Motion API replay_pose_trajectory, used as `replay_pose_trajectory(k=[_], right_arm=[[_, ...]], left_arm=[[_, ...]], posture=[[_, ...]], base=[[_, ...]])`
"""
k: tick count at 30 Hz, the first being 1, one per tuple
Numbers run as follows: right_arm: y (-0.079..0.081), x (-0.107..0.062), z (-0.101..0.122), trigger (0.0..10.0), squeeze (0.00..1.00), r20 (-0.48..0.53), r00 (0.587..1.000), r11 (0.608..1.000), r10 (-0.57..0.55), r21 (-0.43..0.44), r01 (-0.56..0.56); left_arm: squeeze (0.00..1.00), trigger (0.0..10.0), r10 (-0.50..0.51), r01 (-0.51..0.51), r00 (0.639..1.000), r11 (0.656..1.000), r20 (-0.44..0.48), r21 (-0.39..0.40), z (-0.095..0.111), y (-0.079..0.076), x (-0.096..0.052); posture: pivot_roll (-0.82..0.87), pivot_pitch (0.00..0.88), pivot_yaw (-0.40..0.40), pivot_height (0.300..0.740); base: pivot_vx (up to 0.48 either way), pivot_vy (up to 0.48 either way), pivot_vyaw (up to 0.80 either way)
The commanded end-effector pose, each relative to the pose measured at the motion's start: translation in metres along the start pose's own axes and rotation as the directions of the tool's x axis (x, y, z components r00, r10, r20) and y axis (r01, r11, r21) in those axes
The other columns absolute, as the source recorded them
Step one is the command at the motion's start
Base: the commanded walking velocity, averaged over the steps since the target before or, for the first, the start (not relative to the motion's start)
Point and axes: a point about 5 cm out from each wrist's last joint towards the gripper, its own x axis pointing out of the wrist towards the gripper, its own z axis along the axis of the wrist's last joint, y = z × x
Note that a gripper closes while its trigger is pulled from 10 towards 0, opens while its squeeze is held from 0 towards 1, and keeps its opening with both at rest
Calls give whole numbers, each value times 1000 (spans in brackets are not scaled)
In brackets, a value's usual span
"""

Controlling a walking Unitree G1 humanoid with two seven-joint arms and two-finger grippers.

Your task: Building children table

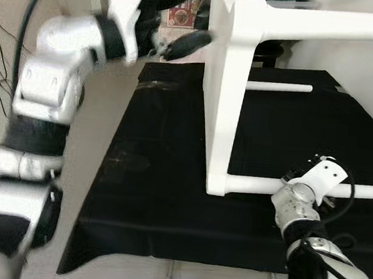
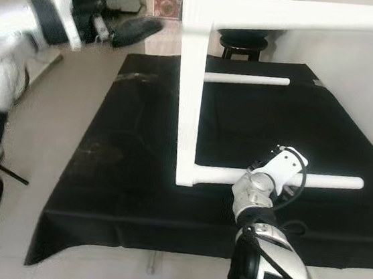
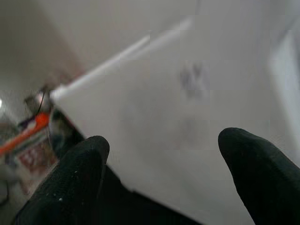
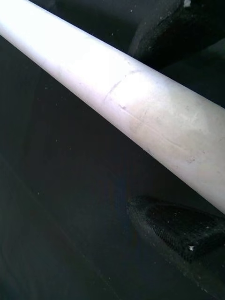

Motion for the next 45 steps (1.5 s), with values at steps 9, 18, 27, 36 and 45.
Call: replay_pose_trajectory(k=[9,18,27,36,45], right_arm=[[15,-10,-19,10000,1000,-80,994,996,67,-61,-72],[18,-12,-20,10000,1000,-92,992,994,87,-51,-92],[29,-14,0,10000,1000,-52,991,992,125,9,-125],[34,-11,57,10000,1000,50,993,982,109,152,-115],[38,-14,60,10000,1000,-143,978,926,155,367,-93]], left_arm=[[0,10000,-137,130,990,977,-30,-167,-52,-66,21],[0,10000,-244,244,969,947,25,-211,-48,-88,38],[0,10000,-176,175,984,973,5,-147,-46,-72,42],[0,10000,-168,171,985,979,37,-110,-33,-55,48],[0,10000,-171,175,984,981,55,-81,-25,-47,52]], posture=[[82,76,20,740],[76,78,25,740],[71,76,28,740],[67,67,32,740],[57,54,36,740]], base=[[0,0,0],[0,0,0],[0,0,0],[0,0,0],[0,0,0]])
